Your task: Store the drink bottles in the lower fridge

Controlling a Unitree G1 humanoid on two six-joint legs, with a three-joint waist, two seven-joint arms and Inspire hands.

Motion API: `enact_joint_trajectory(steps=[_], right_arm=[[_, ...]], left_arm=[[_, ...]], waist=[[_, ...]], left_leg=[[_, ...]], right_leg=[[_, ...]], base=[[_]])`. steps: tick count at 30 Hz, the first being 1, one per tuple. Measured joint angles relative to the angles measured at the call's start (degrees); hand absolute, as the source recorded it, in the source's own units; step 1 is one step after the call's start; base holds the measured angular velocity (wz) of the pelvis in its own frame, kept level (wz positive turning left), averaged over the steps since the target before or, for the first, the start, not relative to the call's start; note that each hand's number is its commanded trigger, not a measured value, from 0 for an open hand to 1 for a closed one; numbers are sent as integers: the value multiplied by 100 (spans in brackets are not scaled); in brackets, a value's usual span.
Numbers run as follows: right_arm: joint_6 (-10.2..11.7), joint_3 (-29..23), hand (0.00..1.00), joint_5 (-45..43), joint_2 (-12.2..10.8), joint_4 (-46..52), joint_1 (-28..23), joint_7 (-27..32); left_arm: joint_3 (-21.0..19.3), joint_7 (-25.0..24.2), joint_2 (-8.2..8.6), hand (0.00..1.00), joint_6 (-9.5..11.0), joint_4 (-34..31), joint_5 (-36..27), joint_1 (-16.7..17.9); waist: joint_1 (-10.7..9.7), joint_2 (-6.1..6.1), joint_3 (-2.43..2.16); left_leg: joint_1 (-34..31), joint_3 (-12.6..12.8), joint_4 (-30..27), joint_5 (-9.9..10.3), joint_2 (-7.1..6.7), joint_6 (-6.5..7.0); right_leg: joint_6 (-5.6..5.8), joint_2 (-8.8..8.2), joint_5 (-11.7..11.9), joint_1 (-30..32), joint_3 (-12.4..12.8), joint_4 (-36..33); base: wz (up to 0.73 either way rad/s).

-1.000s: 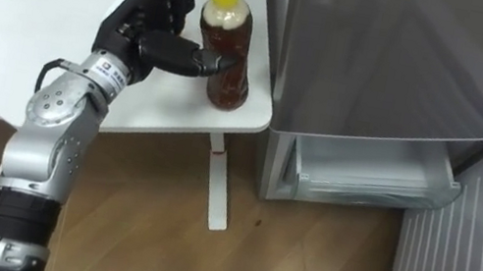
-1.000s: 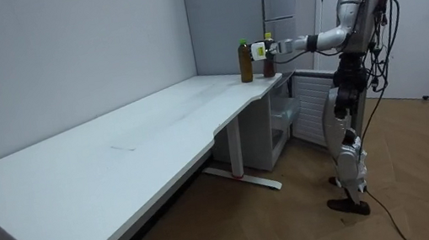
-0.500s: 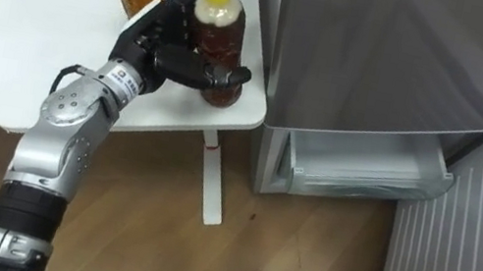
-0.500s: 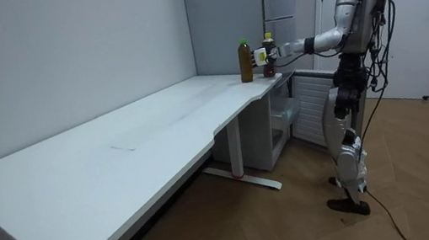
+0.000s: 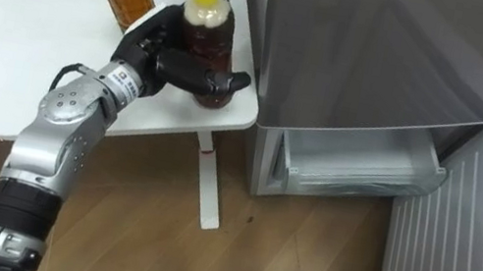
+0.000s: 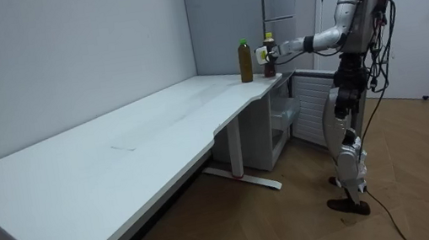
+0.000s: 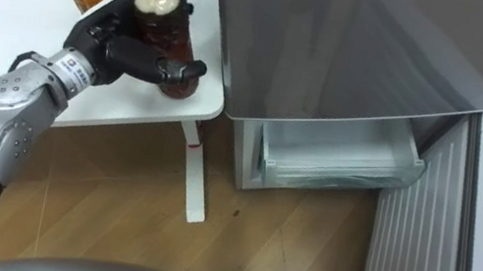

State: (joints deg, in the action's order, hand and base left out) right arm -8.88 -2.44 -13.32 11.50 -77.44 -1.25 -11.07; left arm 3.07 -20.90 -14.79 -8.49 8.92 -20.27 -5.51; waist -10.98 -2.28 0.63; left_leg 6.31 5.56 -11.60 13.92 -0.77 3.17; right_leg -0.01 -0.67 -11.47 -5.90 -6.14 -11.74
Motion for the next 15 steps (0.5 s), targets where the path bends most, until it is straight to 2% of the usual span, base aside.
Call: enact_joint_trajectory(steps=[10, 15], right_arm=[[0, 2, 0, 0, 0, -3, 3, 54], [1, 3, 0, 1, -3, -6, 4, 170]], left_arm=[[52, 5, 5, 100, -29, 64, -8, 1], [107, 12, 11, 100, -29, 120, -13, 0]], waist=[[7, 19, 18], [9, 1, 6]], left_leg=[[-17, 0, 3, 1, 1, 0], [-67, 1, 1, 0, 0, 0]], right_leg=[[0, 2, 0, 17, 2, 0], [0, 3, 0, 70, 5, 1]], base=[[0], [0]])
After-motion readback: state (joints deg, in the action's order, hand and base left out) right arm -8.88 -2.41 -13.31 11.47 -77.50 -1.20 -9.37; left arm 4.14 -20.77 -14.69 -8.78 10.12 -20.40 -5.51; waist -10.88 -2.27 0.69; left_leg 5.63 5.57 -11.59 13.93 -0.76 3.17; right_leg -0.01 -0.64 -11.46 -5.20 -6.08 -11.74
